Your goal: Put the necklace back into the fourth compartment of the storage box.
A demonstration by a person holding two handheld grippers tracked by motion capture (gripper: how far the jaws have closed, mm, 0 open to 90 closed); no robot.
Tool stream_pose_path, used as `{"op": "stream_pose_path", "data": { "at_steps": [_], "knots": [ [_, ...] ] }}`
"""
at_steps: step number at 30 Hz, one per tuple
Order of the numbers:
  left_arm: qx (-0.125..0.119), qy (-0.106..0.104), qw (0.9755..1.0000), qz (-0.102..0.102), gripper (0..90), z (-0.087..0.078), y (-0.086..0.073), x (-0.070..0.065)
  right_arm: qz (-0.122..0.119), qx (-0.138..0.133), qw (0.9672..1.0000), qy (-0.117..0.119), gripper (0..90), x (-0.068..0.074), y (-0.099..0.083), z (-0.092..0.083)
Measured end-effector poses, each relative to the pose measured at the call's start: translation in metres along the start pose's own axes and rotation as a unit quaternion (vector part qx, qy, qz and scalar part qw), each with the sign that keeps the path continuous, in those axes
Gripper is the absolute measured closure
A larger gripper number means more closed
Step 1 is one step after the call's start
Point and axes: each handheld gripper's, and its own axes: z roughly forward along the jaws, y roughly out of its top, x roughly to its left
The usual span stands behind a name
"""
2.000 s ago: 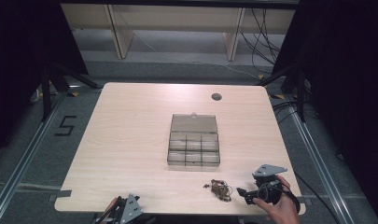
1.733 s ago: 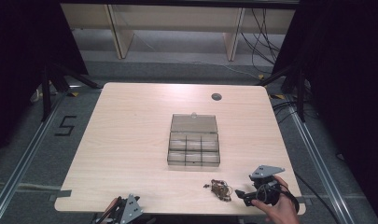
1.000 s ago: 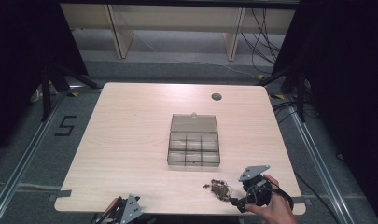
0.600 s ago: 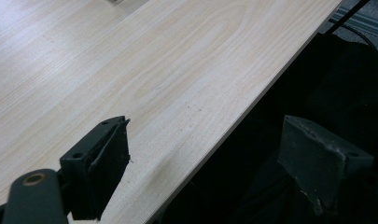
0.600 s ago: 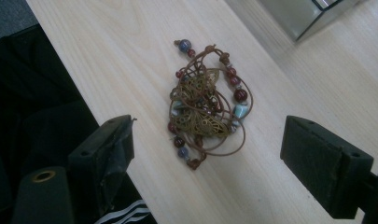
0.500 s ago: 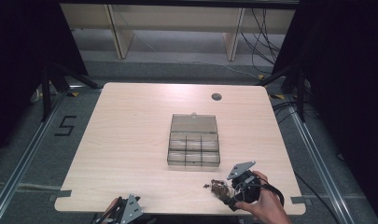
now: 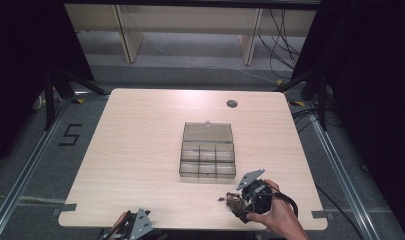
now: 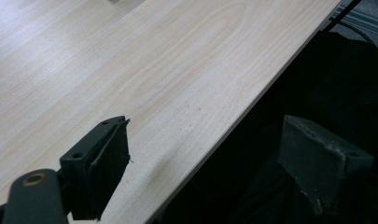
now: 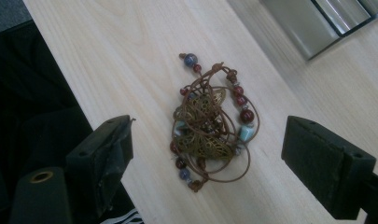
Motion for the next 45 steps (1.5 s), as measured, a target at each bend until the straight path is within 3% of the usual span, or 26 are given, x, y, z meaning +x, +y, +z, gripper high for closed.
{"op": "stream_pose_path", "data": {
  "at_steps": [1, 4, 5, 7, 9, 10, 13, 17, 18, 22, 23, 26, 28, 29, 30, 31, 34, 35, 37, 38, 40, 43, 45],
  "knots": [
    [0.0, -0.001, 1.0, 0.01, 15.7, 0.0, 0.0, 0.001, -0.006, 0.001, 1.0, 0.004, 16.8, 0.0, 0.002, 0.002],
    [-0.005, 0.0, 1.0, -0.004, 15.7, 0.0, 0.0, 0.0, 0.005, 0.012, 0.9999, 0.006, 17.0, 0.001, 0.006, 0.003],
    [0.002, 0.0, 1.0, 0.003, 15.6, 0.0, 0.0, 0.001, 0.005, 0.012, 0.9999, 0.011, 16.9, 0.001, 0.007, 0.005],
    [0.003, -0.004, 1.0, -0.005, 15.7, 0.0, -0.001, 0.0, -0.007, 0.008, 0.9999, 0.005, 17.0, 0.0, 0.009, 0.006],
    [0.001, -0.003, 1.0, -0.007, 15.7, 0.0, 0.0, 0.0, -0.002, 0.011, 0.9999, 0.01, 17.1, 0.001, 0.011, 0.008],
    [0.0, 0.002, 1.0, 0.005, 15.7, -0.001, 0.0, 0.001, -0.004, 0.014, 0.9999, 0.009, 17.1, 0.001, 0.011, 0.009],
    [0.001, -0.003, 1.0, -0.006, 15.7, 0.0, -0.001, 0.0, -0.008, 0.023, 0.9997, 0.008, 17.4, 0.001, 0.012, 0.014],
    [0.0, 0.001, 1.0, 0.005, 15.7, -0.001, 0.0, 0.0, -0.006, 0.031, 0.9995, 0.002, 17.1, -0.003, 0.013, 0.019],
    [0.002, -0.004, 1.0, -0.006, 15.7, 0.0, 0.0, -0.001, -0.007, 0.032, 0.9995, 0.001, 17.3, -0.003, 0.013, 0.02],
    [0.001, -0.002, 1.0, -0.002, 15.7, 0.0, 0.0, 0.0, -0.002, 0.041, 0.9991, 0.003, 17.7, -0.005, 0.013, 0.026],
    [0.002, 0.0, 1.0, 0.005, 15.7, 0.0, 0.0, 0.001, -0.013, 0.042, 0.999, 0.002, 18.0, -0.007, 0.013, 0.027],
    [0.0, 0.002, 1.0, -0.002, 15.7, 0.0, 0.0, 0.0, -0.003, 0.048, 0.9988, 0.004, 19.0, -0.008, 0.012, 0.031],
    [0.002, -0.001, 1.0, 0.004, 15.7, 0.0, 0.0, 0.0, -0.014, 0.048, 0.9987, 0.0, 19.5, -0.01, 0.013, 0.034],
    [0.0, -0.003, 1.0, 0.0, 15.7, 0.0, 0.0, -0.001, -0.007, 0.053, 0.9986, 0.006, 20.5, -0.009, 0.013, 0.035],
    [0.0, -0.003, 1.0, -0.002, 15.7, 0.0, 0.0, -0.001, -0.015, 0.051, 0.9985, 0.007, 21.6, -0.011, 0.013, 0.036],
    [0.001, 0.0, 1.0, 0.003, 15.7, 0.0, 0.0, 0.0, -0.005, 0.056, 0.9984, 0.01, 22.3, -0.009, 0.013, 0.036],
    [0.005, -0.003, 1.0, -0.005, 15.7, 0.0, 0.0, 0.0, -0.016, 0.064, 0.9978, 0.008, 27.5, -0.011, 0.013, 0.039],
    [0.004, -0.003, 1.0, -0.005, 15.7, 0.0, 0.0, 0.0, -0.008, 0.061, 0.998, 0.016, 29.5, -0.009, 0.014, 0.04],
    [0.004, 0.003, 1.0, 0.004, 15.7, -0.001, 0.0, 0.001, -0.021, 0.059, 0.998, 0.011, 32.5, -0.011, 0.013, 0.041],
    [0.0, 0.0, 1.0, 0.002, 15.7, 0.0, 0.0, 0.001, -0.013, 0.061, 0.998, 0.012, 35.3, -0.009, 0.013, 0.04],
    [0.005, -0.003, 1.0, -0.004, 15.7, 0.0, 0.0, 0.0, -0.021, 0.063, 0.9978, 0.006, 42.8, -0.01, 0.013, 0.039],
    [-0.001, 0.001, 1.0, 0.002, 15.7, -0.001, 0.0, 0.001, -0.021, 0.061, 0.9978, 0.014, 52.4, -0.008, 0.014, 0.038],
    [0.0, 0.002, 1.0, 0.005, 15.7, -0.001, 0.0, 0.0, -0.033, 0.066, 0.9972, 0.01, 56.4, -0.008, 0.014, 0.036]
  ]
}}
